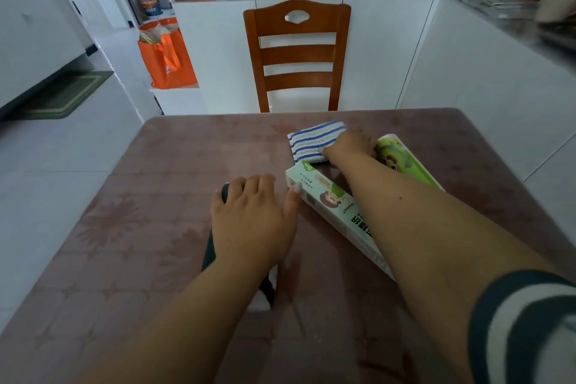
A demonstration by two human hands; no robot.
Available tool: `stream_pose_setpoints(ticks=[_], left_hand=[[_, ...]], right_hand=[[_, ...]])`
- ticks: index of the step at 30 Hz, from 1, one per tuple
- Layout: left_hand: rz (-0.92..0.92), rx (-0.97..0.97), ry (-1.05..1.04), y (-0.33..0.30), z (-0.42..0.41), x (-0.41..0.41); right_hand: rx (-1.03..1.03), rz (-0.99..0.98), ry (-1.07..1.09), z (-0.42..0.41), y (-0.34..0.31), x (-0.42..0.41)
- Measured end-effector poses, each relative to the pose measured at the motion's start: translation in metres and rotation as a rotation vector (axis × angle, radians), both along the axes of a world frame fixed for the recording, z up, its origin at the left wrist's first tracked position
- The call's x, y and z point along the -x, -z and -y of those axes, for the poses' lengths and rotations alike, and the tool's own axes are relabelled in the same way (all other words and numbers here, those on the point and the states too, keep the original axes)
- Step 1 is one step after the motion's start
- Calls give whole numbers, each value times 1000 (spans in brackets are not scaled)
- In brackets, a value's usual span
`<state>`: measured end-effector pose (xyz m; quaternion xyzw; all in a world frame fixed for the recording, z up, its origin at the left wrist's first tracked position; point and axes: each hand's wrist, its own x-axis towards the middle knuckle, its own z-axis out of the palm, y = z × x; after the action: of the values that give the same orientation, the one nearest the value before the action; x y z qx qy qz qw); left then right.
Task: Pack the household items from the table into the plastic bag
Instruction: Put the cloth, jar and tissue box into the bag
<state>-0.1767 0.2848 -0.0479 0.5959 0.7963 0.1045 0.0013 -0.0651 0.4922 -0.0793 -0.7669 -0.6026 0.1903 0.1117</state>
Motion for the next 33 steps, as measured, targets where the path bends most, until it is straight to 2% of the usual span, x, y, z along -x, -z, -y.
stream_pose_setpoints(ticks=[2,7,9,12,13,14,16,17,18,20,22,24,26,28,31,33], left_hand=[[1,-6,-2,1,0,0],[110,-27,-20,-6,6,1],[309,-78,-46,-16,11,0],[856,-183,-108,-47,19,-3],[896,-223,-107,-60,23,-4],[805,-262,-76,-72,28,-4],[500,-343,15,-95,38,-2],[425,-352,64,-107,43,-1],[429,-309,113,-119,49,0],[568,-142,177,-141,64,2],[628,-51,207,-155,81,7],[701,-100,158,-164,100,21],[786,-188,70,-169,118,36],[836,-253,-23,-176,140,48],[896,-324,-104,-184,173,59],[927,-317,-143,-185,193,62]], right_hand=[[-16,-116,-32,0,-6,1],[-250,-698,19,44,-41,-13],[-332,-851,16,71,-62,-20],[-275,-1084,-81,115,-87,-31],[-244,-1103,-140,131,-96,-36],[-217,-1090,-203,147,-104,-40],[-161,-1027,-331,175,-119,-48],[-134,-999,-397,189,-127,-51],[-109,-976,-457,201,-134,-53],[-70,-984,-508,221,-145,-54],[-73,-1110,-427,237,-153,-52],[-92,-1219,-258,257,-154,-47],[-79,-1169,-255,288,-142,-42],[26,-1073,-546,328,-117,-41],[268,-587,-1122,381,-87,-39],[321,-442,-1258,402,-67,-30]])
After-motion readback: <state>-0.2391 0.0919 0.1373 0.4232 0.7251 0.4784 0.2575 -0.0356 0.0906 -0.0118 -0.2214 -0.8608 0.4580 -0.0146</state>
